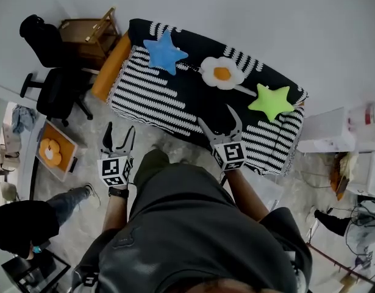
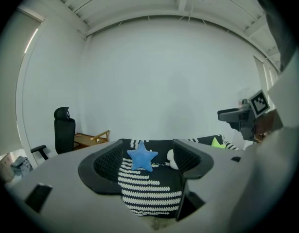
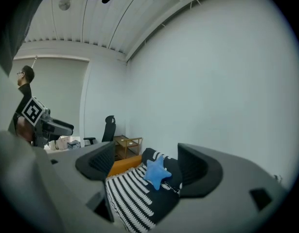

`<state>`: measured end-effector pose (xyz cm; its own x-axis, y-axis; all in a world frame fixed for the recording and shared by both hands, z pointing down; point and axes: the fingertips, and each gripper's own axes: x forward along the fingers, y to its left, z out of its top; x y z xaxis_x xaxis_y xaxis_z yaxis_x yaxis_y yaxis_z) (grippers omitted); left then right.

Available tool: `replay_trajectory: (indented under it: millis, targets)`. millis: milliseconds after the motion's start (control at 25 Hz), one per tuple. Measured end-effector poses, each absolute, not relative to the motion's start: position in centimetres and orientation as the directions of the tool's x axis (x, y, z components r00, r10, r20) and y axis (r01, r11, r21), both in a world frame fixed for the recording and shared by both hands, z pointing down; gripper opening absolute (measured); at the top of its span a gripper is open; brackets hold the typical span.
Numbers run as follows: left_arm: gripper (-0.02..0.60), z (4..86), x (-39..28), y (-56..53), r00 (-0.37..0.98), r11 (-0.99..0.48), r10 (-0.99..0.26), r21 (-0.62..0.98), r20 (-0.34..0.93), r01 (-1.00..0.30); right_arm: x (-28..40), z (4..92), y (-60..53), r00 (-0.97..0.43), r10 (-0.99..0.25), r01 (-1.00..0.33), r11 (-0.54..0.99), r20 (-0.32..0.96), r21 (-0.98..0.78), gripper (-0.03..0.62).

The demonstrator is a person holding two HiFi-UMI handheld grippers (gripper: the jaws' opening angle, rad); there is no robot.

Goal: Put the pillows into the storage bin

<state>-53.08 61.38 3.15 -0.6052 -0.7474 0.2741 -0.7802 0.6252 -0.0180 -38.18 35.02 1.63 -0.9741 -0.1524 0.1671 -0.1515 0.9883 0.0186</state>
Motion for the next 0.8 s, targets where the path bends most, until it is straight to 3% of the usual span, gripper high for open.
replay_trajectory:
  millis: [520,800]
  targets:
    - [0.325,7.5,-60.0,54.2,-0.533,0.567,-0.784,0.017,0.319,-0.824,-43.3,4.5,31.0,-0.964,-0.177,-0.177,0.984,0.2,0.018,0.39]
    - [0.324,10.8,-66.7,50.1,-0.49,0.544,-0.783,0.041,0.382,-0.838,-49.9,7.7,28.3,-0.945,-0.172,-0.182,0.983,0.279,-0.009,0.39]
